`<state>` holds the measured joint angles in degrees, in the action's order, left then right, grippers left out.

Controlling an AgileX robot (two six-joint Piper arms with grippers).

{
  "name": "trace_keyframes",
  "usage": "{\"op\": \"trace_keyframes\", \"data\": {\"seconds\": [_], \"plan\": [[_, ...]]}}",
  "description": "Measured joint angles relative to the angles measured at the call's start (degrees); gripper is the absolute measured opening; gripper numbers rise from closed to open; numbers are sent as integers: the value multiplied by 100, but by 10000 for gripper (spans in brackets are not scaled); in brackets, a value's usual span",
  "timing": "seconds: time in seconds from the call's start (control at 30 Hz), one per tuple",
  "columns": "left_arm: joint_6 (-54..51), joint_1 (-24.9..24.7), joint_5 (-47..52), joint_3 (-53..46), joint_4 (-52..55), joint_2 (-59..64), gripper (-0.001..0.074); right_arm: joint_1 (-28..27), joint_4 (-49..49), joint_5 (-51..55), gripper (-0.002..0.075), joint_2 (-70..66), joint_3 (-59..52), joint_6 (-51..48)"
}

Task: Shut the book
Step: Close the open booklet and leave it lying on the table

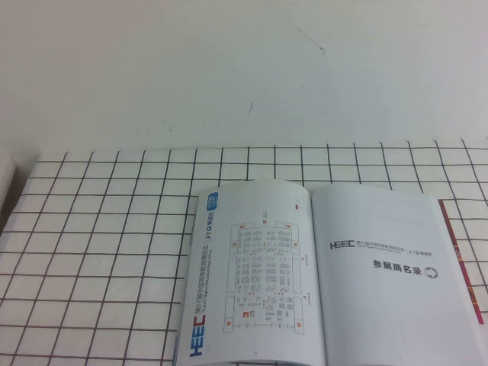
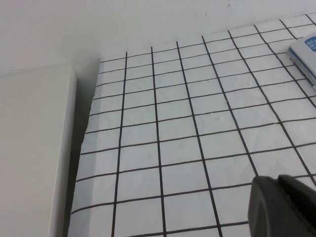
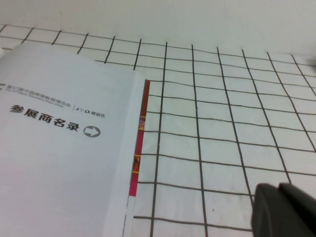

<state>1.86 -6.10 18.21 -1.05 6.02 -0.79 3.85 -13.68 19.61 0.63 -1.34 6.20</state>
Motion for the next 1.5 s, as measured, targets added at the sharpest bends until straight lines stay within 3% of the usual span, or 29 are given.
{"op": "trace_keyframes", "data": {"seconds": [0.43,0.87,1.5], "plan": [[0,0,-150,-11,13,0,-3,0,0,-121,-3,0,-2,0],[0,0,-2253,-22,25,0,-3,0,-13,-2772,-3,0,-27,0],[-73,0,-2312,-22,28,0,-3,0,-38,-2328,-3,0,-27,0]]}}
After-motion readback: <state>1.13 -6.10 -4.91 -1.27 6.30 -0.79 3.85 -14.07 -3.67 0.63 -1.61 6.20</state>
